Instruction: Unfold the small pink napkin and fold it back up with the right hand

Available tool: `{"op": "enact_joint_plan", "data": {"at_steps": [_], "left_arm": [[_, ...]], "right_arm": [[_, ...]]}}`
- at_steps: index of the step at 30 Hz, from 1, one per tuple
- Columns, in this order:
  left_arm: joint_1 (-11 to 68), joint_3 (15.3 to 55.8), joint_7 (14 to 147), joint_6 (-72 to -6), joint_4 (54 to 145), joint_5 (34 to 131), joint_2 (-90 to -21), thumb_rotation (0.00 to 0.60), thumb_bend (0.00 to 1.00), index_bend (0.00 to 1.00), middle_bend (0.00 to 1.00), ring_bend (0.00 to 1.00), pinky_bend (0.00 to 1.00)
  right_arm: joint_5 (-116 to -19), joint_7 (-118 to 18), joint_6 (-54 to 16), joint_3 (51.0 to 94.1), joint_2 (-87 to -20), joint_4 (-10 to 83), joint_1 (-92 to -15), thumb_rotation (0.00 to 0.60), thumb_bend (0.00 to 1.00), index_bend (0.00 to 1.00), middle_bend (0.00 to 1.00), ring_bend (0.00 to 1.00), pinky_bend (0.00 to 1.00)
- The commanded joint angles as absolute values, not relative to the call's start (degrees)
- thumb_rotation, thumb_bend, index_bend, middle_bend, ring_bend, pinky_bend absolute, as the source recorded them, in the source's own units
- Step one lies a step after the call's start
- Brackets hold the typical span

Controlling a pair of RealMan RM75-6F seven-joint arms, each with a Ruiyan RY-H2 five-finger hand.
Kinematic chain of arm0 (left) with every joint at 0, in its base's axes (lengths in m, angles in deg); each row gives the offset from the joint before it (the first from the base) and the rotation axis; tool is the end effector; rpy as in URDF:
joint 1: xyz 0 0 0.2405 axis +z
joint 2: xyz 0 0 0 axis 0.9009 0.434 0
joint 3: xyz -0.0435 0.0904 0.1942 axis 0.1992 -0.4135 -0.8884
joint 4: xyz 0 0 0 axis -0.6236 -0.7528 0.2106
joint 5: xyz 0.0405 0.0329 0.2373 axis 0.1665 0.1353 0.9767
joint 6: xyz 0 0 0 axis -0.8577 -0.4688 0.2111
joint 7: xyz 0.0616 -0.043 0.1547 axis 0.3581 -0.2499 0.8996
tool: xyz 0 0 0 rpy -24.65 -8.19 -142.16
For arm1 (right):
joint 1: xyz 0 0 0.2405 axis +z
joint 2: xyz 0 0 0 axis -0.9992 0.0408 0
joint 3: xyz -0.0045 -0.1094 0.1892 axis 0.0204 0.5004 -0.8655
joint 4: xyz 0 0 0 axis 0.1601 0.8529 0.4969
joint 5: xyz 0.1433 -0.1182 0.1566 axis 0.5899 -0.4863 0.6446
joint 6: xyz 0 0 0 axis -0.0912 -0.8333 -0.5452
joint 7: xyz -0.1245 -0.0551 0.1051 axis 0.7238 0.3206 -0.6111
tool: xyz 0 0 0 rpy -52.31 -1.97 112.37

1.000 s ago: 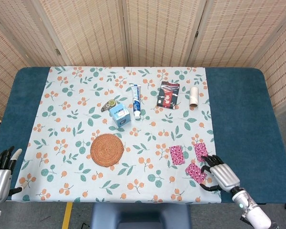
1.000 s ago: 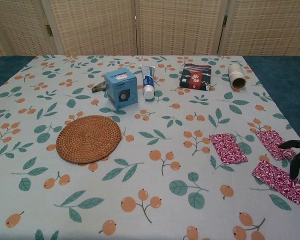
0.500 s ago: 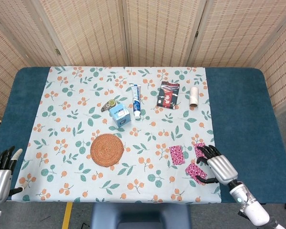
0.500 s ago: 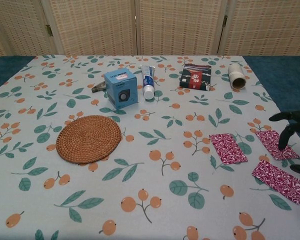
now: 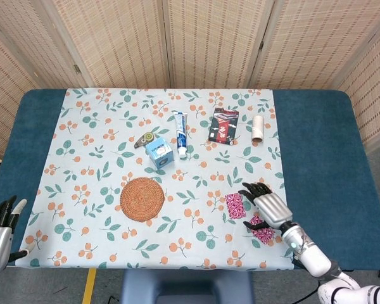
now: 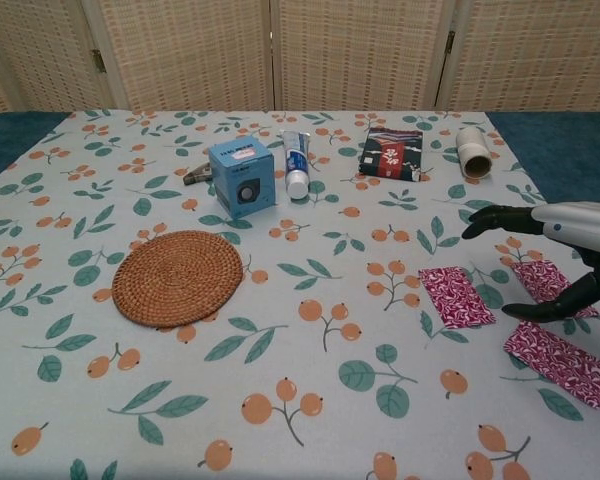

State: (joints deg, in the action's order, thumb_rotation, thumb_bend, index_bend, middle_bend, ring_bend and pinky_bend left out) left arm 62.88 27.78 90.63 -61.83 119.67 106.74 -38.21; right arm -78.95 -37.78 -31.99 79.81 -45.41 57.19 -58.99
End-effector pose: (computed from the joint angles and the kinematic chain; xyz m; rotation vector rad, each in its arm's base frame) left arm -0.3002 0.1808 0.1037 -1.4023 -0.8321 -0.7335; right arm -0.1962 -0.2744 -0.0381 1.9348 -1.1531 0.7516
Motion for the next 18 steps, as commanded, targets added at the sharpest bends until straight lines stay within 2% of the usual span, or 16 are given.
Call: {"op": "enact_joint_plan", "data": {"at_steps": [1,7,18], "left_arm": [[62.87,27.79,90.56,-61.71,119.50,106.64,-38.23,0.600,0.17,0.11,0.00,0.06,0.00],[62.60,27.88,90.28,-61.47,119.18,106.90,-38.44,0.600,0.17,0.11,0.00,0.06,0.00],[62.35,27.90,90.03,-61.03,118.55,106.92,-38.84,0.600,0.17,0.11,0.00,0.06,0.00]], "right_arm": [[-75.26,-34.97,-34.51,78.82,-45.76,58.50,-56.93,0.490,0.32,0.10,0.03,0.00,0.00],[-68.67,-29.19,-35.86,78.77,-45.85,60.03,-54.59,0.592,0.32,0.10,0.03,0.00,0.00],[-60.09,-24.14,-34.37,79.02,-48.08,61.35,-52.04,0.594,0.32,0.10,0.03,0.00,0.00]]}}
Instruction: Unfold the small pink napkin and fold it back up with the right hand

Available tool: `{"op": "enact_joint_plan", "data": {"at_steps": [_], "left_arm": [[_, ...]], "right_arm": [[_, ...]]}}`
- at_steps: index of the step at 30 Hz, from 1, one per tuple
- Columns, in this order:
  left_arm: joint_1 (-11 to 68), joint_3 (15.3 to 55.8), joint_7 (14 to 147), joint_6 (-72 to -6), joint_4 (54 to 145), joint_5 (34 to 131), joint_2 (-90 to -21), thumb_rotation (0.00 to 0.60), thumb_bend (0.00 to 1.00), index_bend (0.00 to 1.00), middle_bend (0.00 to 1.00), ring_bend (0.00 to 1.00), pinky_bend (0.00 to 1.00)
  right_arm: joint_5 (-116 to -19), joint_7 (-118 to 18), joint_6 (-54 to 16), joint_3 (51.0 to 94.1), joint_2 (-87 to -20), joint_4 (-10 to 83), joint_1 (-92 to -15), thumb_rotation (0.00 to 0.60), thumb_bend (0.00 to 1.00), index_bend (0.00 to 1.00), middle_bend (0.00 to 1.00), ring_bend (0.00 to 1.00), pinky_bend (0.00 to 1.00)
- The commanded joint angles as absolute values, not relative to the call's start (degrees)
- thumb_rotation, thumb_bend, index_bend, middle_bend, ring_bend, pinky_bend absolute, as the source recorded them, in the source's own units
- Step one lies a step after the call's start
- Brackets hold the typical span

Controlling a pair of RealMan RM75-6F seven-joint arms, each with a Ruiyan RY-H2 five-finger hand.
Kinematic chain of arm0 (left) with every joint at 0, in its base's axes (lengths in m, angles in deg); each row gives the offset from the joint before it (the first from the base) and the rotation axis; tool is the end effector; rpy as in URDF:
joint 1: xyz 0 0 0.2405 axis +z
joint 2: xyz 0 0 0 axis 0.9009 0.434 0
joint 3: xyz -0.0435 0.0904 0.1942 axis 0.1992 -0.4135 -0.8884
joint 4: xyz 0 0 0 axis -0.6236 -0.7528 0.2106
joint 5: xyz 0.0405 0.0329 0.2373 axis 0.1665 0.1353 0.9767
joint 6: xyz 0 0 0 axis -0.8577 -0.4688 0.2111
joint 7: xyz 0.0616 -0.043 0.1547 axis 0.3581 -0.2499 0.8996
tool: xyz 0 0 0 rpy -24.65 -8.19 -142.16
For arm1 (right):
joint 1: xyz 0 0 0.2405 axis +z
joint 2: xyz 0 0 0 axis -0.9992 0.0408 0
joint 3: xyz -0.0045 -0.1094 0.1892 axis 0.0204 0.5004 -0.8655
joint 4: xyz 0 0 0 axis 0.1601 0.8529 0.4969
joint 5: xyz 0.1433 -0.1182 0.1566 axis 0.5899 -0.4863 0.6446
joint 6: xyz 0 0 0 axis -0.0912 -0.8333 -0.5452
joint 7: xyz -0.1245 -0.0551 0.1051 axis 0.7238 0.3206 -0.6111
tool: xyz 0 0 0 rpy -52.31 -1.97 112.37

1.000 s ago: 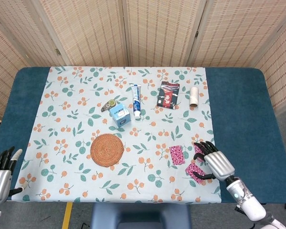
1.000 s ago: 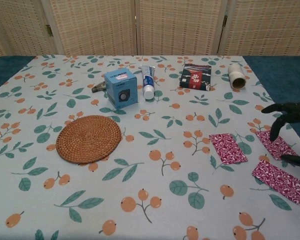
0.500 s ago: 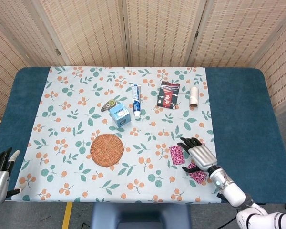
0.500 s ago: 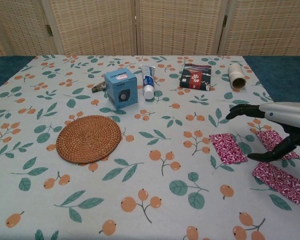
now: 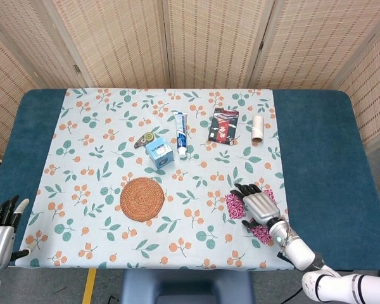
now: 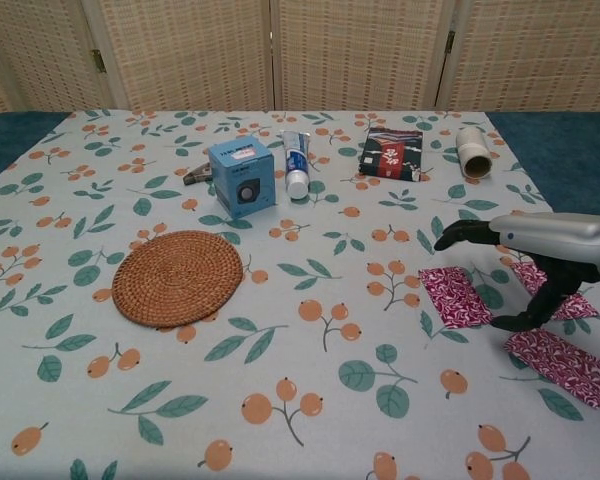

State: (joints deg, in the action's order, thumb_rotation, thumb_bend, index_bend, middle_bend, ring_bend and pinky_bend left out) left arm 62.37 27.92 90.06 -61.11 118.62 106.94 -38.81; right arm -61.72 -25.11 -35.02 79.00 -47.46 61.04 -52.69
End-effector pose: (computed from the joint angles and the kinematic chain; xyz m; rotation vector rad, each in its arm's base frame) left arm -0.3014 0.1841 0.1006 -1.4145 -0.8336 -0.7386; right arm -0.1740 -0.2812 -0.0577 1.9522 -1.2027 0.6280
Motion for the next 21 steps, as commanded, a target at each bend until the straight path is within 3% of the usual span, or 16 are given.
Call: {"op": "enact_joint_plan", "data": {"at_steps": [1,21], "left_arm": [[62.30,27.89,89.97,-60.92,118.48,106.92,-38.88,0.600,0.17,0.11,0.00,0.06,0.00],[62.11,27.85,88.77,-60.48,117.23,106.81,-39.52,0.600,0.17,0.11,0.00,0.06,0.00]], "right_arm": [[-59.23,-23.73,-34.06,79.03,-48.40,61.36,-51.80,0.592,0.32,0.10,0.03,0.00,0.00],[-53.79,-23.90,-32.08,79.56,-53.00,57.38,-50.13,0.594,0.32,0.10,0.03,0.00,0.00]]}}
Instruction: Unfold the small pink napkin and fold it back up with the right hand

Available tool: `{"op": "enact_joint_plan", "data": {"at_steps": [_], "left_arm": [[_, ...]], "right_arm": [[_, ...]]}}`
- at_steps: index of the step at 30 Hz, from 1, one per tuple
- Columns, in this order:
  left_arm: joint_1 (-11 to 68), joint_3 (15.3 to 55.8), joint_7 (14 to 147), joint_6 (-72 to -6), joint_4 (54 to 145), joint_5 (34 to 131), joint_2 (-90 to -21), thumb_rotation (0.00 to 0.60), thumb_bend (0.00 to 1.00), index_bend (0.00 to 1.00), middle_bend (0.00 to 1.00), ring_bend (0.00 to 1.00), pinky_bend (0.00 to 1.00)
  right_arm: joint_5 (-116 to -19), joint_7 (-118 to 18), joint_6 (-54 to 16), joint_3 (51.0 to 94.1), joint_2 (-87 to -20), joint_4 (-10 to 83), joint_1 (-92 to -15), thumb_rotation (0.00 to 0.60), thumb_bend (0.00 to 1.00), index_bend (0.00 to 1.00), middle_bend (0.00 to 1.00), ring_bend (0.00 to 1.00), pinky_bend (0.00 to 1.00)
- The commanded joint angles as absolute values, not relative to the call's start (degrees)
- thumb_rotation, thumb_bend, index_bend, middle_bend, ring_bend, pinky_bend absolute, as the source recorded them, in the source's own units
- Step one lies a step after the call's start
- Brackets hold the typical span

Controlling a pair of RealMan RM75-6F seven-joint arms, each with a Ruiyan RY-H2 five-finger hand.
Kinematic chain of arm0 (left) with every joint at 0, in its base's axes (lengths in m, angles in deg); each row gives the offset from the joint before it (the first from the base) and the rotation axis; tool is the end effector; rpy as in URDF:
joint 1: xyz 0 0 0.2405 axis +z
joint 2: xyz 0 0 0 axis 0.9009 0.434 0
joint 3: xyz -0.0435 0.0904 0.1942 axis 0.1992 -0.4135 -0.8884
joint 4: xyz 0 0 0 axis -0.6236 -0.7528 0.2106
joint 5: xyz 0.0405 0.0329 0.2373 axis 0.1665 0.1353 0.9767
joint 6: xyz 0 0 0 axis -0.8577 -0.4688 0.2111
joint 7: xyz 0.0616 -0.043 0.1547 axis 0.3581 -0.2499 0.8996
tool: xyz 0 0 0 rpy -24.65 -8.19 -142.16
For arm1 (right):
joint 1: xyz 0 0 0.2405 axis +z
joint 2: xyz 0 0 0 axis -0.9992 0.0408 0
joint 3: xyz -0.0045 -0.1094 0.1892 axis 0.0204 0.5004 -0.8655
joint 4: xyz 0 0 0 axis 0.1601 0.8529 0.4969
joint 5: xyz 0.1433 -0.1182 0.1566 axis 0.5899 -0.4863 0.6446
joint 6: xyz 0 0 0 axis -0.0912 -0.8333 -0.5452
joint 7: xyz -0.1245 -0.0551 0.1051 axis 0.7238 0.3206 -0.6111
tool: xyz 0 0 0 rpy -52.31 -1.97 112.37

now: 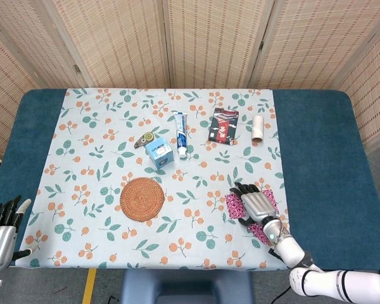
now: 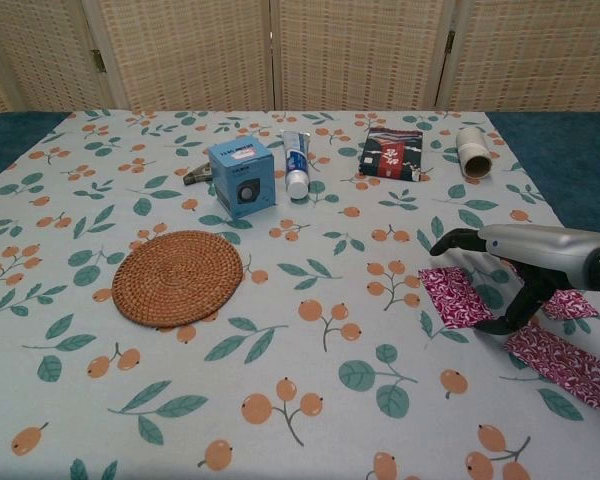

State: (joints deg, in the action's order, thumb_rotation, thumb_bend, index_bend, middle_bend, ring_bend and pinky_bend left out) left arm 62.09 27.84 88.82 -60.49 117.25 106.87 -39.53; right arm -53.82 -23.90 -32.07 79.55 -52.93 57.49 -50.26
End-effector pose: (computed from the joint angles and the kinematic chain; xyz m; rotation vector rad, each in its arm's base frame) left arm -0.3052 0.1853 0.0975 -1.4189 -0.8473 -0.7425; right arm -0.1762 -0.2866 -0.0754 1.8665 -1.2768 0.6099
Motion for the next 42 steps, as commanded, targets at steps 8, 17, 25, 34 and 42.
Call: {"op": "enact_joint_plan", "data": {"at_steps": [8,17,25,34,42], "left_arm": [[62.20,27.83,88.74,-60.54,117.25,106.72,-39.44,0.600,0.17,0.11,0.00,0.06,0.00],[62.26,27.79,88.58,-60.49,117.09,106.60,-39.46,0.600,0.17,0.11,0.00,0.06,0.00],[62.18,27.78,88.41,-60.29,116.92,106.58,-39.46,0.600,0.17,0.11,0.00,0.06,0.00],[62.23,27.81,88.29,-60.32,116.77,106.45,-39.56,0.600,0.17,0.11,0.00,0.06,0.00],[62.31,27.75,88.06,-60.35,116.52,106.46,-39.66,0.600,0.17,0.11,0.00,0.06,0.00]], "right_arm": [[-52.67,-23.86,-32.27,79.59,-53.40,56.63,-49.29,0.595,0.32,0.14,0.03,0.00,0.00],[-52.64,-23.27,-31.35,80.36,-53.91,56.70,-49.06,0.595,0.32,0.15,0.04,0.00,0.00],[-52.48,-23.43,-31.07,80.59,-53.74,56.98,-49.00,0.593,0.32,0.15,0.04,0.00,0.00],[-50.71,-22.55,-31.93,80.72,-54.18,56.31,-47.91,0.594,0.32,0.15,0.04,0.00,0.00],[-50.31,-22.55,-31.35,80.92,-54.50,56.10,-47.86,0.594,0.32,0.20,0.05,0.00,0.00]]}}
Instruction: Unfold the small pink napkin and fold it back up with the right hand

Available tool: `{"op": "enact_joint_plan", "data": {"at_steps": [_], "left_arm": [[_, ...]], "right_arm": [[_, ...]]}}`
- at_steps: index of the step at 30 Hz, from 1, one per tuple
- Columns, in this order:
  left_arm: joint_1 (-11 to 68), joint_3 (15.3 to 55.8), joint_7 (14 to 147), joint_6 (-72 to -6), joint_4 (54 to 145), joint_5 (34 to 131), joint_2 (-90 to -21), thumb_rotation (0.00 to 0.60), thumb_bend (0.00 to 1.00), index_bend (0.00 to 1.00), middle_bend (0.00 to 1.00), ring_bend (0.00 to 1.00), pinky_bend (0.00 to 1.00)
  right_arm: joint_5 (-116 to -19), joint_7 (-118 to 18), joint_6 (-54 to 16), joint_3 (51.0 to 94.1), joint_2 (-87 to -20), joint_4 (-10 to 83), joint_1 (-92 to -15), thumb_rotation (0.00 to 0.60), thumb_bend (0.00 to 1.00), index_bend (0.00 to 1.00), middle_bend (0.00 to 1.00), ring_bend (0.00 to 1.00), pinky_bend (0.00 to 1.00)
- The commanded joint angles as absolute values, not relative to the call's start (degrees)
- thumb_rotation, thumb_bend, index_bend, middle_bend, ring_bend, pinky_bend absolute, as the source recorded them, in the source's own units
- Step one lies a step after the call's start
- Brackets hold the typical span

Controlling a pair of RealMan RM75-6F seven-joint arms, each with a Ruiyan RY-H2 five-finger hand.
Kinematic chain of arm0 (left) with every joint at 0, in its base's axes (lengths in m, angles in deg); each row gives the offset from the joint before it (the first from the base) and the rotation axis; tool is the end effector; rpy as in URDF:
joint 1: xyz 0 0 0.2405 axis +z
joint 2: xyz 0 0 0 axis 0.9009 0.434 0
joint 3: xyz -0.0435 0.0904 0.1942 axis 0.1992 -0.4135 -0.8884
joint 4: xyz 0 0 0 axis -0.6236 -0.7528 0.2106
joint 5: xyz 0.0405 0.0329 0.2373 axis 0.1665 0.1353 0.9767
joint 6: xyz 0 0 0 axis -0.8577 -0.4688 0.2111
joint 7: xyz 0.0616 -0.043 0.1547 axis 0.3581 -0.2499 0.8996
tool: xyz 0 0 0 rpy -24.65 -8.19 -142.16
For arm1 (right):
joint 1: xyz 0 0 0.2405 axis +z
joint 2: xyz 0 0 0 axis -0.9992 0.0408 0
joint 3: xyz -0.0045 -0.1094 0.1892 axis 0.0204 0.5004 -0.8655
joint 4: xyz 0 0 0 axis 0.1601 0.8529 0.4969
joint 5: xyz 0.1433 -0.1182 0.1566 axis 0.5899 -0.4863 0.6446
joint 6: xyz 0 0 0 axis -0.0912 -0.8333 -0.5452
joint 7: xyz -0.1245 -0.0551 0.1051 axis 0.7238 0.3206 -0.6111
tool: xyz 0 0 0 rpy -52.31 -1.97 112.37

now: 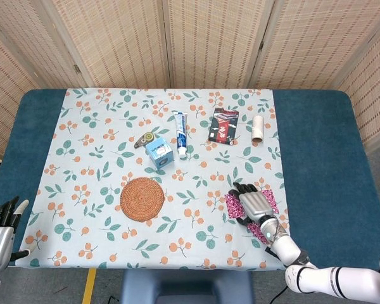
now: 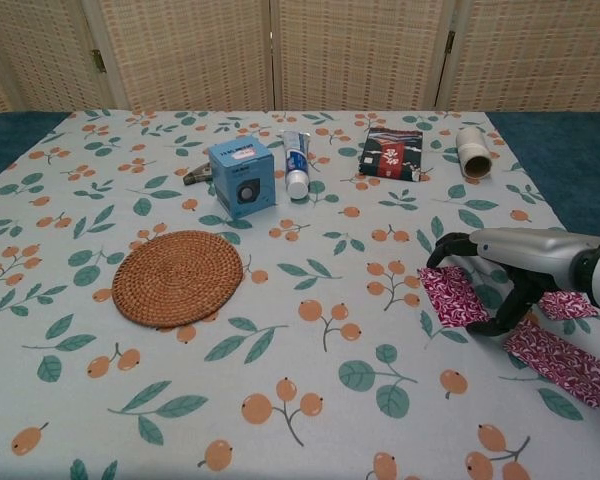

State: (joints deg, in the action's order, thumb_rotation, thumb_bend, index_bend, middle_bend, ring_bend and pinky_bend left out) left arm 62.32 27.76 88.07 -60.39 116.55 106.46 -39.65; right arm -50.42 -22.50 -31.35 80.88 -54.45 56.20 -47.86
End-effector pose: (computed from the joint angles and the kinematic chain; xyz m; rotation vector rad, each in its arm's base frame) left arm -0.3098 0.1837 0.0982 -1.4106 -0.8572 -0.7359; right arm -0.1770 -0.2880 -0.0825 1.8716 -1.2690 0.5724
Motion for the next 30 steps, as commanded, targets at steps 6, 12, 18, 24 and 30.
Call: {"op": "enact_joint_plan", "data": {"at_steps": [6,12,18,24,30], "left_arm": [[62.33,27.76,88.02,-60.37,116.44,106.45,-39.67,0.600,0.17,0.11,0.00,0.06,0.00],[62.37,27.79,88.04,-60.43,116.60,106.40,-39.55,0.600,0.17,0.11,0.00,0.06,0.00],[62.42,27.76,88.29,-60.42,116.85,106.32,-39.41,0.600,0.17,0.11,0.00,0.06,0.00],[62.44,27.76,88.85,-60.40,117.44,106.23,-39.31,0.600,0.17,0.11,0.00,0.06,0.00],[62.33,27.77,90.03,-60.54,118.55,106.52,-39.34,0.600,0.17,0.11,0.00,0.06,0.00]], "right_arm": [[-51.21,-23.59,-31.06,80.68,-54.03,56.58,-48.05,0.592,0.32,0.22,0.06,0.00,0.00],[-52.96,-25.24,-30.84,80.39,-52.42,57.85,-48.48,0.593,0.32,0.22,0.06,0.00,0.00],[-55.27,-27.80,-30.50,80.12,-49.40,59.78,-49.46,0.593,0.32,0.22,0.06,0.00,0.00],[-58.25,-30.80,-29.83,81.28,-43.77,61.47,-51.76,0.594,0.32,0.22,0.06,0.00,0.00],[-60.76,-35.25,-31.08,82.49,-40.91,58.94,-53.97,0.593,0.32,0.22,0.06,0.00,0.00]]}}
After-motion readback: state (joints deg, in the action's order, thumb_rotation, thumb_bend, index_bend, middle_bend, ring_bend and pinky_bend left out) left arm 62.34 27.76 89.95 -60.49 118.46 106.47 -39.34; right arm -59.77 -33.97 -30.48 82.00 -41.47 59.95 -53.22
